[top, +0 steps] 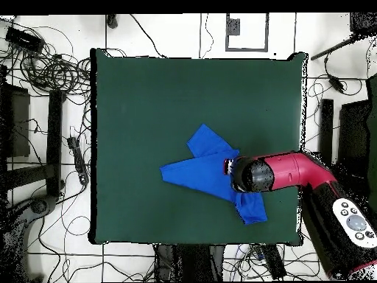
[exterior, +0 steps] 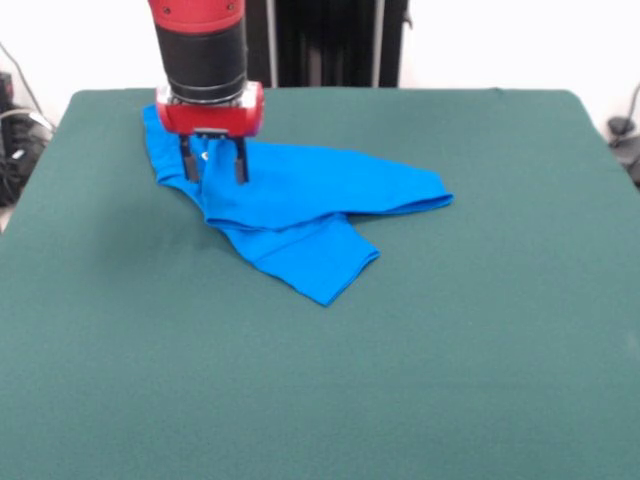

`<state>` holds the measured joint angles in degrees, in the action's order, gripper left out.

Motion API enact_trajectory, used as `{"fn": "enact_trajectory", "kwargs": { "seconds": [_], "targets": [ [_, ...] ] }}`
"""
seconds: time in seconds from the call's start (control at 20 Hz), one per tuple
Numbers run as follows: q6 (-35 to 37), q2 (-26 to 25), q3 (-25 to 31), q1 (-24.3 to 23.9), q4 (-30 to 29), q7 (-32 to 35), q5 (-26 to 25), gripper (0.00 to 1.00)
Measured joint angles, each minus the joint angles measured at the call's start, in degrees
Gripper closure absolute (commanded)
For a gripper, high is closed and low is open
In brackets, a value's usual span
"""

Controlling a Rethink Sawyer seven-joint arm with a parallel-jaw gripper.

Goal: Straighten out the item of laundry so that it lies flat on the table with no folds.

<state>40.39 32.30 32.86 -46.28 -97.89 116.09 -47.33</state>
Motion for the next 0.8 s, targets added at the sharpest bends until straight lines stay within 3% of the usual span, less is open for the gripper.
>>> {"fn": "enact_trajectory", "kwargs": {
  "seconds": [0.8],
  "targets": [
    [-2.5, -6.1, -3.1, 3.1, 6.7, 0.0, -2.1, 0.00]
  ]
}}
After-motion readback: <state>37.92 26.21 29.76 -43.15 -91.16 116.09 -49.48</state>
